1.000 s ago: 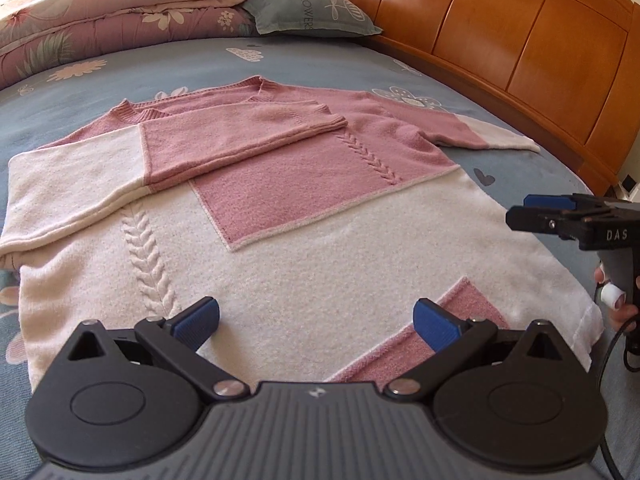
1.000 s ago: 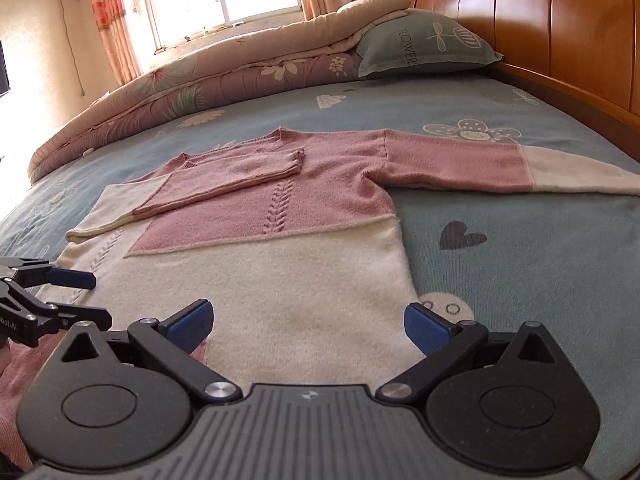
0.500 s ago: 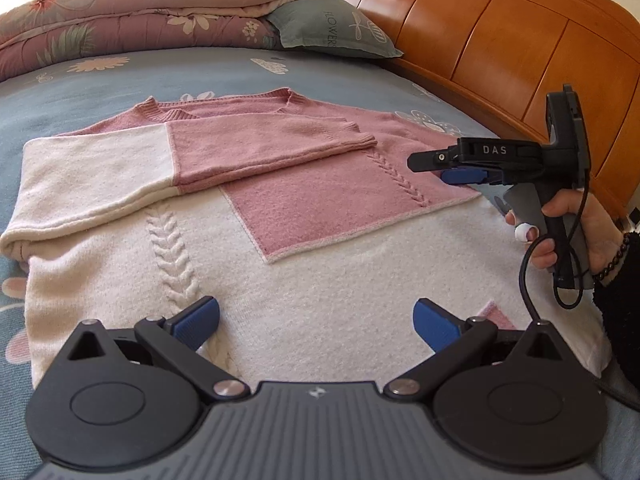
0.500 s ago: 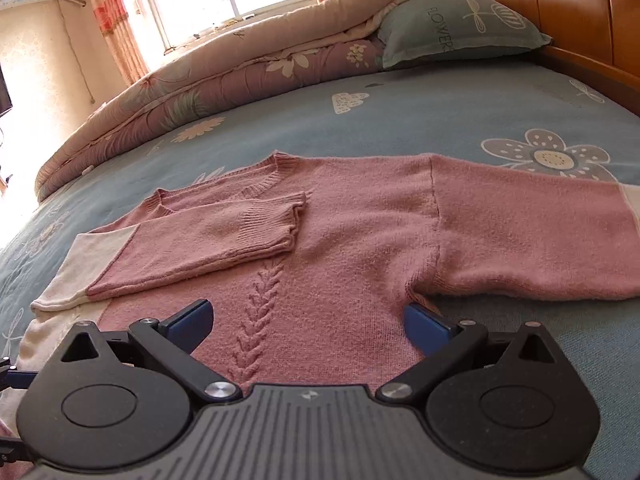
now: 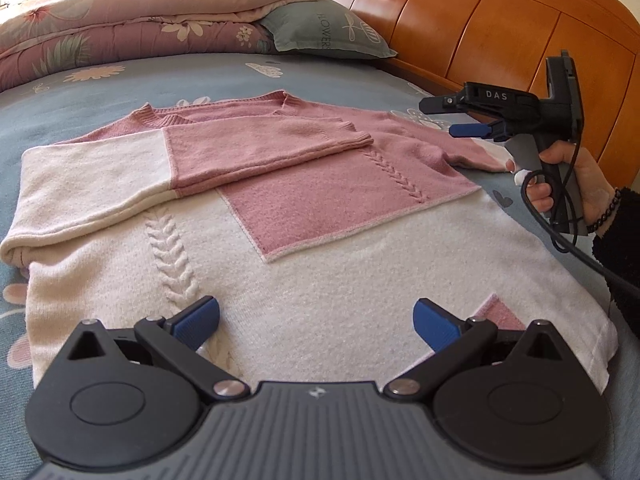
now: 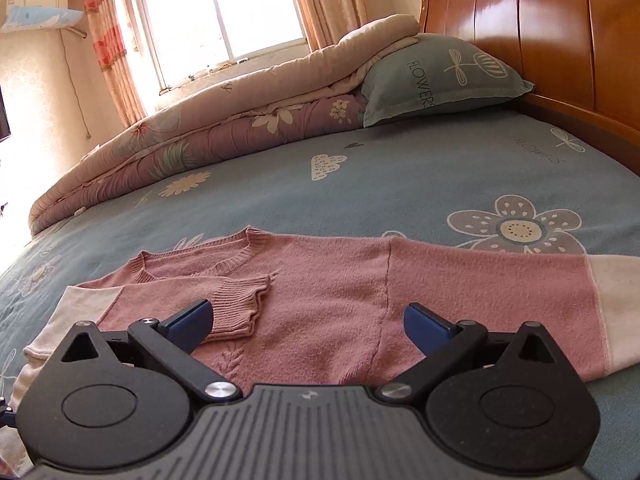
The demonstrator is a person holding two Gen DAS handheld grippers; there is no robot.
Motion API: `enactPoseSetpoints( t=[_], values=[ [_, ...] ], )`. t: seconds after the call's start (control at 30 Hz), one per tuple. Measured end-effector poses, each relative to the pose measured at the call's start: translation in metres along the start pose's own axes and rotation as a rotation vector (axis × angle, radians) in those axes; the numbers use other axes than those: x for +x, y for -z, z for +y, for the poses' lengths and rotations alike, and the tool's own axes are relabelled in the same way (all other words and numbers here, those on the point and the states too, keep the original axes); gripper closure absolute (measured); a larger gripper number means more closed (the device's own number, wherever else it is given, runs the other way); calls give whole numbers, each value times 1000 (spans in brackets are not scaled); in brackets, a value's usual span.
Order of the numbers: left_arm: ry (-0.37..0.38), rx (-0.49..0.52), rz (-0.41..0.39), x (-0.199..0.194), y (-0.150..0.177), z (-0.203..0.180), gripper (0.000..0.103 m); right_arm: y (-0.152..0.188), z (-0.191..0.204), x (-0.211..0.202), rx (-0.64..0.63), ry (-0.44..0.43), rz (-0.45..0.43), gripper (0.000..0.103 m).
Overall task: Fold clothes
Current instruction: 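Move the right tool to the white cuff of the spread pink sleeve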
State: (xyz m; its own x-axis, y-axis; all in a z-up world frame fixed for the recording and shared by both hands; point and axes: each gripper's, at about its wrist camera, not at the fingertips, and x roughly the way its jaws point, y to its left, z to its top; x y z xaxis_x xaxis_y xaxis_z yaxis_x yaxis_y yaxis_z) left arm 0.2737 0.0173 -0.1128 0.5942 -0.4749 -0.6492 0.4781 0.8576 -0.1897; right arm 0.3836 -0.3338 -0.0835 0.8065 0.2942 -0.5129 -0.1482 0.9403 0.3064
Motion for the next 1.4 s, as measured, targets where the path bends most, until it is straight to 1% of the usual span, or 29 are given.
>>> enactPoseSetpoints(
  t=[0.07,0.13,0.2,0.3,0.33,0.37,0.43,0.47,0.5,0.6,0.67,0.73,0.8,0.97,1.0,1.07,1.13,1.2,1.3,1.4],
  values=[
    [-16,29,1,1,1,-4,1,2,-13,15,53,-22,55,0],
    [-29,49,4,3,1,-6,1,8,-23,27,86,0,156,0],
    [-31,54,6,3,1,-7,1,9,-30,20,78,22,162,0],
    [-28,53,3,2,2,-6,1,1,-46,6,167,71,142,0],
    [-28,51,3,2,2,-6,1,-2,-51,3,206,66,120,0],
    [-28,50,2,2,2,-6,1,-4,-55,2,240,37,100,0],
    [-29,51,2,2,2,-6,1,-8,-56,6,315,-83,69,0],
    [-31,52,2,2,2,-6,1,-9,-52,10,328,-138,62,0],
    [-32,54,2,3,2,-7,1,-11,-45,15,321,-178,57,0],
    [-39,62,2,3,3,-9,1,-8,-24,29,225,-219,113,0],
    [-42,66,3,3,3,-9,1,-2,-16,40,164,-168,197,0],
    [-43,68,4,3,3,-9,1,3,-12,38,113,-154,218,0],
    [-41,67,5,3,3,-8,1,0,-12,29,116,-131,239,0],
    [-41,62,2,3,3,-8,1,-5,-38,7,207,-112,148,0],
    [-43,62,2,4,3,-8,1,-5,-46,11,244,-103,144,0],
    [-45,62,3,4,3,-9,1,0,-60,24,319,-88,188,0],
    [-43,57,3,4,2,-8,1,2,-66,20,341,-107,193,0],
    [-35,48,2,2,2,-7,1,-1,-69,7,337,-103,188,0],
    [-31,42,1,2,2,-6,1,-1,-87,-16,364,-50,128,0],
    [-34,42,1,2,2,-7,1,6,-126,-44,504,83,38,0]
  ],
)
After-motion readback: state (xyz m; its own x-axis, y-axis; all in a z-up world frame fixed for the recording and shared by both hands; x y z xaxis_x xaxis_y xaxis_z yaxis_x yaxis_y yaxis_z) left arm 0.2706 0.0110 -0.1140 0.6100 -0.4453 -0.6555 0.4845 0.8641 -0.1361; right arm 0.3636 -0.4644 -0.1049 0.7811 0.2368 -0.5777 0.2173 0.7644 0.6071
